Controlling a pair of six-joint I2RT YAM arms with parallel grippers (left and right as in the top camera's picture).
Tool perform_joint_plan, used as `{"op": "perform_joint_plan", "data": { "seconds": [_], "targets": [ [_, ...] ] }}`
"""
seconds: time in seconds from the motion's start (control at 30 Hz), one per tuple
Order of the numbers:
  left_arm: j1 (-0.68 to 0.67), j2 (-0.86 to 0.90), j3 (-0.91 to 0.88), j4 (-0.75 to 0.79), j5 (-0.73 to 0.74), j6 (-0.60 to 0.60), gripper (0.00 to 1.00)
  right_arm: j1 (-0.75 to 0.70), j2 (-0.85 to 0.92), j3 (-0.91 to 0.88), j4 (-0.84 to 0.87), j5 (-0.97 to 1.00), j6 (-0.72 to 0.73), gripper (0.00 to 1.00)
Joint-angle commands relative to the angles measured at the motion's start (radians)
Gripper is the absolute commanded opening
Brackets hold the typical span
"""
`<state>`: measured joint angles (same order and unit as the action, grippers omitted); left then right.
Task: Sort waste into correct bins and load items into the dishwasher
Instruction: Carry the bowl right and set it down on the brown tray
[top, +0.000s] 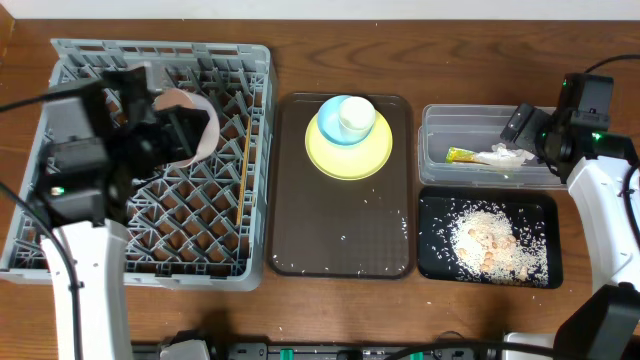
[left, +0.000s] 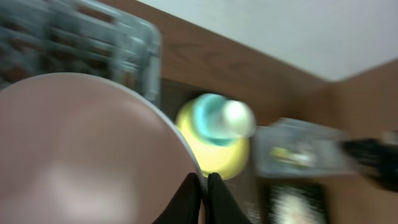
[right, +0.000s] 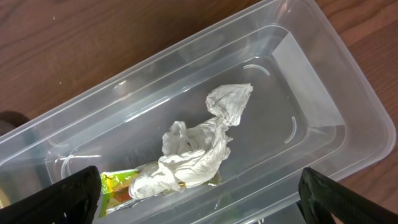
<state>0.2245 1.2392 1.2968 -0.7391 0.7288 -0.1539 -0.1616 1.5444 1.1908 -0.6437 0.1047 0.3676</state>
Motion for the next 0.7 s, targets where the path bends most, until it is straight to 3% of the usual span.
{"op": "perform_joint_plan", "data": {
  "seconds": [0.0,0.13,0.33,0.57,0.6,0.67],
  "targets": [
    [0.114,0.104,-0.041,-0.008,0.488,-0.014,0.08,-0.008,-0.003,0.004,-0.002,0.006,0.006,0.99],
    [0.198,0.257,-0.082,-0.010,0.845,0.080,0.07,-0.008,-0.003,0.004,-0.002,0.007,0.006,0.99],
    [0.219,0.468,-0.116,-0.083,0.845,0.188,0.07,-0.008,-0.003,0.004,-0.001,0.007,0.006,0.99],
    [0.317,0.541,-0.116,-0.032,0.830,0.185,0.08,-0.008,-0.003,0.004,-0.001,0.007,0.006,0.99],
    [0.331,0.537,-0.116,-0.037,0.830,0.183,0.09,-0.008,-0.003,0.004,-0.002,0.006,0.006,0.99],
    [0.365,0.518,-0.115,-0.069,0.830,0.183,0.34,-0.008,-0.003,0.004,-0.002,0.007,0.006,0.99]
  ]
}}
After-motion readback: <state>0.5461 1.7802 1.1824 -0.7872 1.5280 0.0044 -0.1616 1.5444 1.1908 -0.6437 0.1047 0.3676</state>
